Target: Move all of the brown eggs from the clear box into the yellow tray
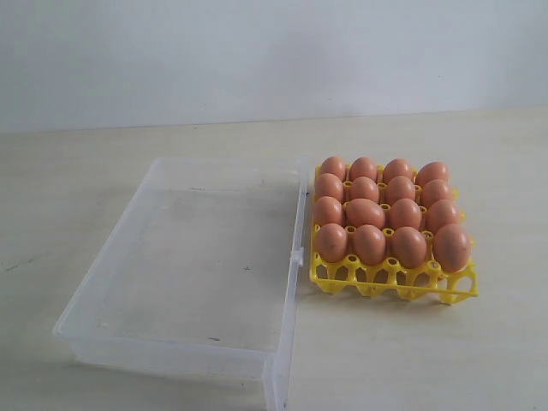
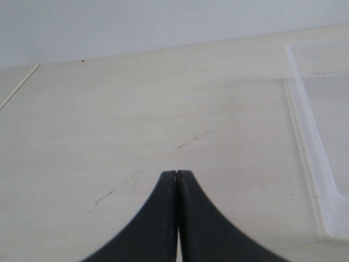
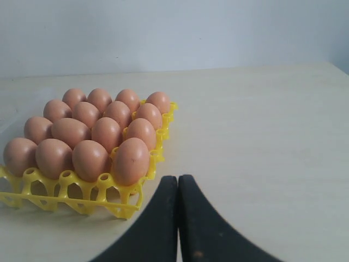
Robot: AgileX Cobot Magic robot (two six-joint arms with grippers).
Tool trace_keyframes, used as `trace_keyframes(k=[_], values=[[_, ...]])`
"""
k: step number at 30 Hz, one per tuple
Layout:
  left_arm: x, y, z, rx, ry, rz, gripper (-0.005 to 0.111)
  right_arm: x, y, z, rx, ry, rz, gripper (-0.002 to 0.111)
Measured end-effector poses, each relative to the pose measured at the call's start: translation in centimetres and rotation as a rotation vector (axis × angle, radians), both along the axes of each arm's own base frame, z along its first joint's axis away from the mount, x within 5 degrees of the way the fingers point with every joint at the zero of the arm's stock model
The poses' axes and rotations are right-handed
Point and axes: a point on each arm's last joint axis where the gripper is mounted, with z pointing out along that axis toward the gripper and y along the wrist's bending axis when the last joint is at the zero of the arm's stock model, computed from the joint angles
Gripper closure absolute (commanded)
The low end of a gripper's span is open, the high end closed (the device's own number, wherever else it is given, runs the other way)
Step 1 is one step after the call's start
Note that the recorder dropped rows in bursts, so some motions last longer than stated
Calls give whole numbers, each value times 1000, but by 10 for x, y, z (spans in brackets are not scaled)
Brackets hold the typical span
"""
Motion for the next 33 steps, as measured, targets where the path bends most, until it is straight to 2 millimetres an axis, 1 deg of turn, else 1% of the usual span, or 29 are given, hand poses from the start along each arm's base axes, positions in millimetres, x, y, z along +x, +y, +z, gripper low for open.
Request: trace_keyframes(k=[25, 33], values=[[0, 0, 0, 0, 0, 0, 107, 0, 0, 0, 0, 0, 2, 108], [0, 0, 0, 0, 0, 0, 107, -1, 6, 0, 2, 0, 116, 108]])
